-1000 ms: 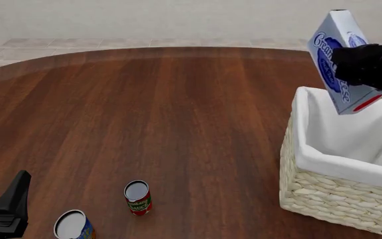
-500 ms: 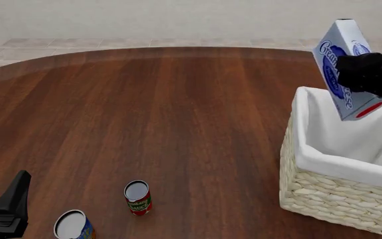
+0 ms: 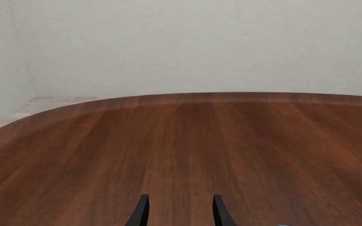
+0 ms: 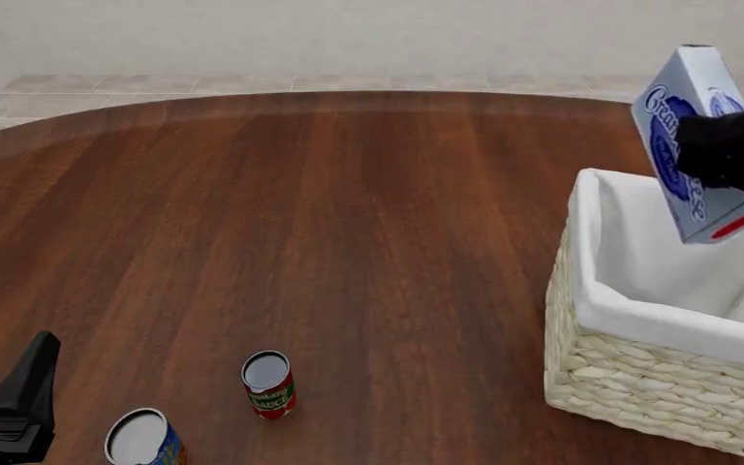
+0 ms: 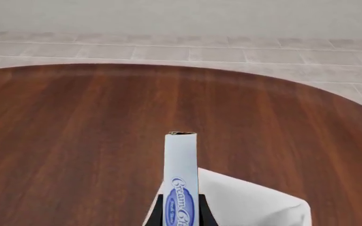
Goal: Pick up the cream cheese box, and put it in the basket.
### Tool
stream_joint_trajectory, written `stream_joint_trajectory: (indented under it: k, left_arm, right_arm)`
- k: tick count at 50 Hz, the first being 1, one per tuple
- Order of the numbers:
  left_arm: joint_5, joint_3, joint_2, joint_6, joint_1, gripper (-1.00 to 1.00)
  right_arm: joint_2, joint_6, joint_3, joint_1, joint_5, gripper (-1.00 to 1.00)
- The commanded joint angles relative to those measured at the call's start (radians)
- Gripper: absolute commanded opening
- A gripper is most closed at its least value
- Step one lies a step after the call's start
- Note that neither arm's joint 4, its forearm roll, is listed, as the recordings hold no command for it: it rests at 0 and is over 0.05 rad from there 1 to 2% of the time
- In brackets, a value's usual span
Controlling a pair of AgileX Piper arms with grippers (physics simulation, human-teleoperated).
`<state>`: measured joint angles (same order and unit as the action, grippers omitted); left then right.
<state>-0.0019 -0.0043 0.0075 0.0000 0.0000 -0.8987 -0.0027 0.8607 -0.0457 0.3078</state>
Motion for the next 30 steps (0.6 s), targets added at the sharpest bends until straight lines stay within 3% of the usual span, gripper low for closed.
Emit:
stream_joint_trajectory:
  k: [1, 30]
  left_arm:
    - [0.0, 0.0, 0.0, 0.0, 0.0, 1.0]
    - [0.0, 0.0, 0.0, 0.0, 0.0, 1.0]
  right_arm:
    - [0.007, 0.019, -0.017, 0.02, -0.016, -1.0]
    - [0.004, 0.05, -0.077, 0.045, -0.069, -1.0]
